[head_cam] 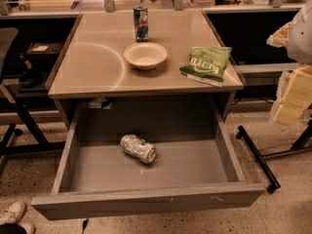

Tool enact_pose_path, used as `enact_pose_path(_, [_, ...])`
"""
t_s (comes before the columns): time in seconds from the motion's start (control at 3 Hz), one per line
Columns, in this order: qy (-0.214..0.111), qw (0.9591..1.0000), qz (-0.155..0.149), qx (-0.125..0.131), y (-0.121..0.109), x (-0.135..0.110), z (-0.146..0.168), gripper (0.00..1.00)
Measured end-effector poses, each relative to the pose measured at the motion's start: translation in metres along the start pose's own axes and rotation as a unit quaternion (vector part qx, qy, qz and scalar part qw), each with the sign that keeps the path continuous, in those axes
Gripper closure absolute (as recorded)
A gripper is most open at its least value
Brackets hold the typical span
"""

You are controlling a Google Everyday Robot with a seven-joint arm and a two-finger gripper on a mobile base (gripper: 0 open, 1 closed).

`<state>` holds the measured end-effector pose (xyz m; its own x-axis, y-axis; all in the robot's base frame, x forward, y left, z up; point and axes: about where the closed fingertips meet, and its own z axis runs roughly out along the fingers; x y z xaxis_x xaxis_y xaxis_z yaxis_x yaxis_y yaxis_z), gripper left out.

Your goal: Pick 7up can from top drawer and place on counter

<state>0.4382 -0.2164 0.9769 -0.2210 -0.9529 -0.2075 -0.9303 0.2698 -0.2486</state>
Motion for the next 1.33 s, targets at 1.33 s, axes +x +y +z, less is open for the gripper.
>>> enact_pose_path(1.33, [0.006,0.9985,0.004,-0.055,0.017,-0.035,0.068,0.0])
